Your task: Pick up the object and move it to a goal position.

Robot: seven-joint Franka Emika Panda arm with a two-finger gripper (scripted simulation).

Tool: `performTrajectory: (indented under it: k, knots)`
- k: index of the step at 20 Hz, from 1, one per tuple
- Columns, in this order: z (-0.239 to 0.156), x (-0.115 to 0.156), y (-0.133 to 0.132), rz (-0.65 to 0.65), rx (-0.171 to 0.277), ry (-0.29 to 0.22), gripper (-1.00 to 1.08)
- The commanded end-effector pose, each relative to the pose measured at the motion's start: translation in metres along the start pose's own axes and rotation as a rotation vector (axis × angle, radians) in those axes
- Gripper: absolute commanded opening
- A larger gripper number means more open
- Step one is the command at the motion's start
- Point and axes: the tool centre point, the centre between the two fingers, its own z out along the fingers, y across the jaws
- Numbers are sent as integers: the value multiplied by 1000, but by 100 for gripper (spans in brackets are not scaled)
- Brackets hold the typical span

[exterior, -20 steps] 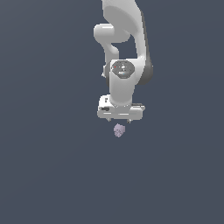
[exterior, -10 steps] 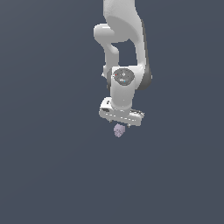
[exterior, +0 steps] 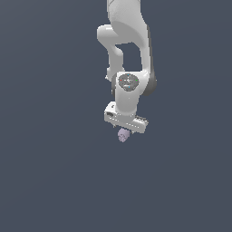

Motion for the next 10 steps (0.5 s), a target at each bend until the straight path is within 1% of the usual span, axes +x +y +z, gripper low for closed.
performTrajectory:
  k: [1, 6, 10]
  knots:
    - [1, 0, 0, 7, 0, 1, 100]
    - [6, 0, 0, 4, 0, 0, 100]
    - [22, -1, 0, 5, 0, 1, 100]
